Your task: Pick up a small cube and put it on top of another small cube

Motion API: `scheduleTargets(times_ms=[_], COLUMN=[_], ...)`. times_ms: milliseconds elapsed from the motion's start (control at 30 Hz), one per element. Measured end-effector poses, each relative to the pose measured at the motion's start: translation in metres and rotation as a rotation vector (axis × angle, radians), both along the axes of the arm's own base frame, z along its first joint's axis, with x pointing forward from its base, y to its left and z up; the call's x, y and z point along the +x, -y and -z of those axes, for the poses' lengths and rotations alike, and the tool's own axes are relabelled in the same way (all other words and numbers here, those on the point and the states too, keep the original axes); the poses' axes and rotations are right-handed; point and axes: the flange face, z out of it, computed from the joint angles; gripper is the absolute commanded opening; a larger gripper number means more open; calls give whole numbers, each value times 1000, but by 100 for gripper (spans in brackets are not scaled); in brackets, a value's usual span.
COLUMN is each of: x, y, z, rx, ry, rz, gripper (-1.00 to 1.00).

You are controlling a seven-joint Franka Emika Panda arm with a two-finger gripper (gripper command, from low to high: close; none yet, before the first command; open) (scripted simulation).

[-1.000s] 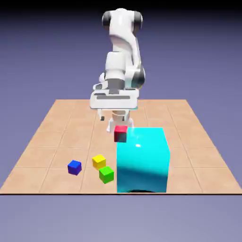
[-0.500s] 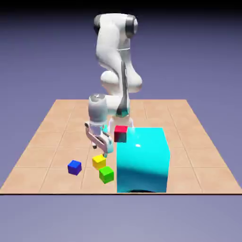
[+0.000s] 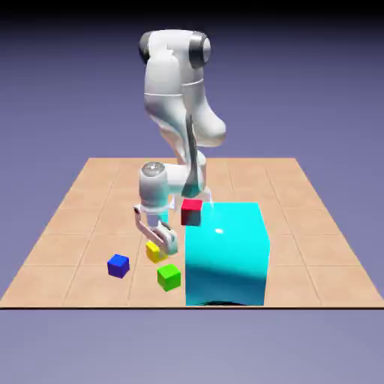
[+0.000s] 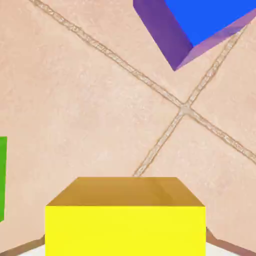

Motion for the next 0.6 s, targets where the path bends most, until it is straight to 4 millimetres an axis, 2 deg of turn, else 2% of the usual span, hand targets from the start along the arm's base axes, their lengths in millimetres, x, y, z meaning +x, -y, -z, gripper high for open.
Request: scheduleTargets(times_ms=[67, 100, 167, 233, 267, 400, 600], x=[-2, -2, 23, 40, 53, 82, 107], y=[0, 0, 16, 17, 4, -11, -49], z=[-14, -14, -36, -61, -74, -132, -230], rx=[-1, -1, -4, -9, -10, -9, 4], ry=[-1, -1, 33, 36, 38, 48, 70], rz=[-1, -2, 40, -6, -60, -175, -364], gripper=[-100, -100, -100, -100, -100, -100, -100])
